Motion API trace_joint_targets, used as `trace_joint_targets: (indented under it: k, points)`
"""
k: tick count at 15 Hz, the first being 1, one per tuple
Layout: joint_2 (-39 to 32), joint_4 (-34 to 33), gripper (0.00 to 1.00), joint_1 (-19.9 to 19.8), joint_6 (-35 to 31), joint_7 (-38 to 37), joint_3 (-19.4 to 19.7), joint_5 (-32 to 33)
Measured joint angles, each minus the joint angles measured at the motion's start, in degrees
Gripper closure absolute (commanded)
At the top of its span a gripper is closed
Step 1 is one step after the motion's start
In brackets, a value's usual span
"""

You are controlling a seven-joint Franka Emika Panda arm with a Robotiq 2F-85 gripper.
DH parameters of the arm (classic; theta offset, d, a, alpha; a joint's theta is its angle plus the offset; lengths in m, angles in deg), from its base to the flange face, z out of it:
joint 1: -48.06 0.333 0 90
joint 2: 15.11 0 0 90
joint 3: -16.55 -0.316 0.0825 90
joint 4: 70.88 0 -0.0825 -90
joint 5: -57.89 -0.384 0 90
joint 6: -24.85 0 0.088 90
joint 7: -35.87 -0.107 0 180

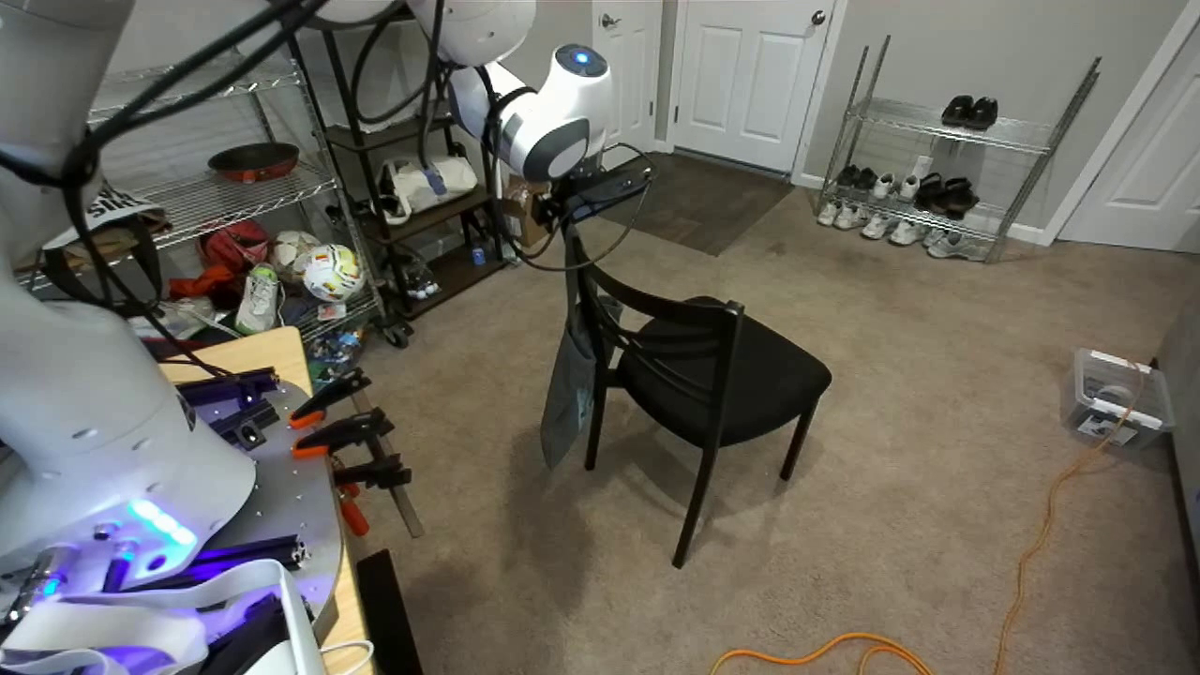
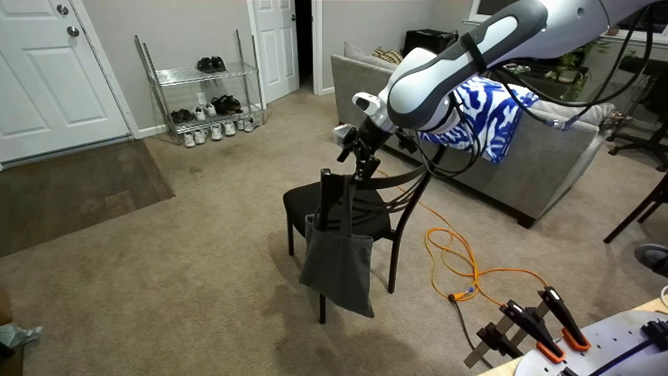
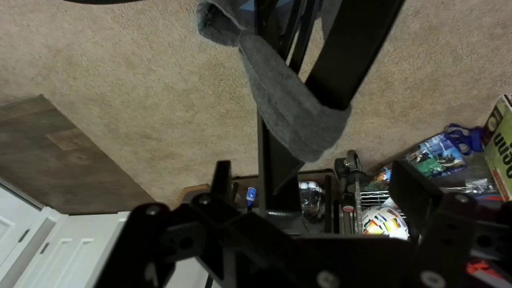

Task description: Move the bag to the other side of the chair

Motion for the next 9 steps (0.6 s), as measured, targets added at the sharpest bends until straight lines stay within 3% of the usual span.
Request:
trace_joint_targets:
  k: [8,9]
  points:
    - [2.45,-0.01,0.00,3.29,3.13,0.00,4.01,-4.16]
    - [2.66,-0.01,0.12,3.79,3.34,0.00,4.58,-4.41]
